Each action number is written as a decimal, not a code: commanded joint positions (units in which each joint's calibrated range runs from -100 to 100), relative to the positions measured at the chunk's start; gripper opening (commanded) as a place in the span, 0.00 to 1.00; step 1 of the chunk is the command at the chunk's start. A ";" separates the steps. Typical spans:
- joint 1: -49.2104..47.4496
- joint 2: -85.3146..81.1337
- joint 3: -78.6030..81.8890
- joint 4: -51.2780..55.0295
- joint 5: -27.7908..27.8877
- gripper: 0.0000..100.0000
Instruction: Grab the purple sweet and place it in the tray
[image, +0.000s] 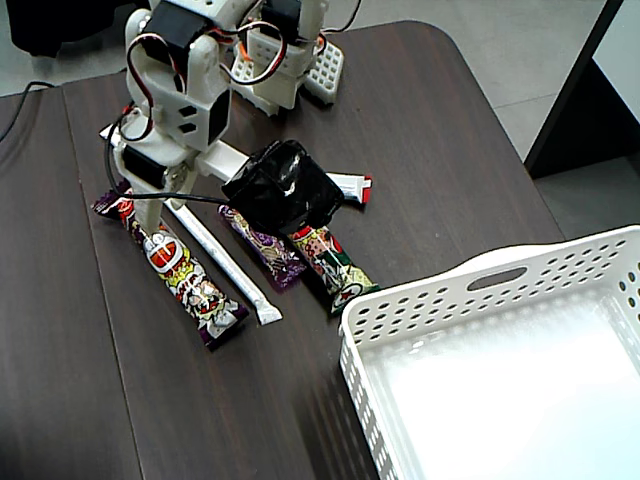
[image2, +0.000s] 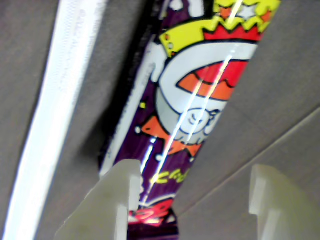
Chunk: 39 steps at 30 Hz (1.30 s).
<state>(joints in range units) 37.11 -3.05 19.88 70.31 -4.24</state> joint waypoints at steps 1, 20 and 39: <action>0.03 -1.10 -4.99 0.24 0.20 0.15; 0.03 7.86 -8.37 -0.87 0.20 0.23; -0.04 15.39 -8.37 -0.79 -0.22 0.36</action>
<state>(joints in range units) 37.26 13.56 15.70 69.11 -4.60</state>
